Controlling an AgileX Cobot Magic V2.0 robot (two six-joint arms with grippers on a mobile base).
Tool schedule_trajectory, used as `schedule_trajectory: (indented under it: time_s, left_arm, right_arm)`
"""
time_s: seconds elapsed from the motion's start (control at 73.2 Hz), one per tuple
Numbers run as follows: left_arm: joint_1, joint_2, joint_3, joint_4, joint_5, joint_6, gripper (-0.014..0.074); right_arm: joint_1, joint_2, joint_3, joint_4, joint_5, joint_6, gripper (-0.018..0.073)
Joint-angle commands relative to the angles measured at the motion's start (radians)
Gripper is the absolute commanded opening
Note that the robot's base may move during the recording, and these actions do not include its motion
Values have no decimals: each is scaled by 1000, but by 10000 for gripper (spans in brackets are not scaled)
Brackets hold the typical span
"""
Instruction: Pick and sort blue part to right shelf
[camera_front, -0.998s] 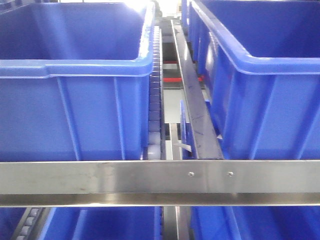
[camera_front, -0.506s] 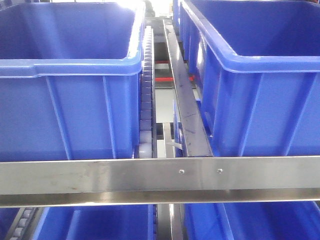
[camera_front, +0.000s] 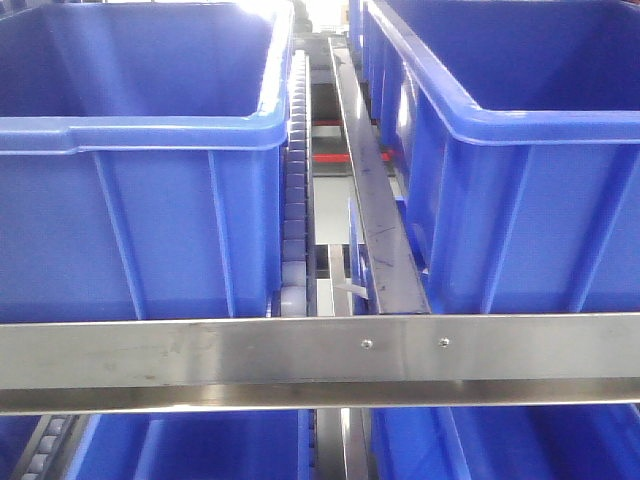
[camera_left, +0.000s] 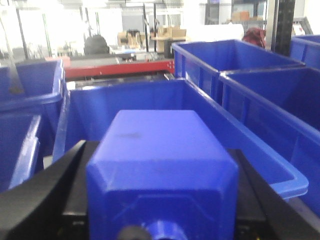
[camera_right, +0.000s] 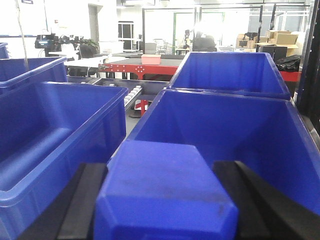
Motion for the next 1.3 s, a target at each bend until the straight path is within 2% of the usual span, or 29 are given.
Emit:
schedule_trajectory:
  time_s: [0.0,0.328,0.383,0.506,0.724,0.834,0.998,1.285]
  left_arm:
    - [-2,115,-62,-26,-102,-10,314]
    - [-2,696,-352,-38,-103,-12,314]
    - [-2,786,-414,-38,-100,-40,314]
    - [0,997,-534,-38,-99,-50,314]
    - [57,1299,-706,-38,-56,-73,314]
    - [78,1426,-785,-38,-30,-82,314]
    - [78,1563,-877,-32,-13,-82,314]
    - [78,1724,-905,25,-24,-82,314]
  right_arm:
    - [-1,18,-31,-17,-92,-6,228]
    - [-2,18,-31,-17,-92,-6,228]
    - [-2,18,-31,-17,-92,-6,228]
    - [-2,18,-31,-17,-93,-6,228]
    - [-2,18,-31,-17,-93,-6,228]
    - [-2,18,-31,-17,-92,-6,228]
    - [-2,18,-31,-17,-89,-6,228]
    - [-2,18,-31,-17,-54,-6,228]
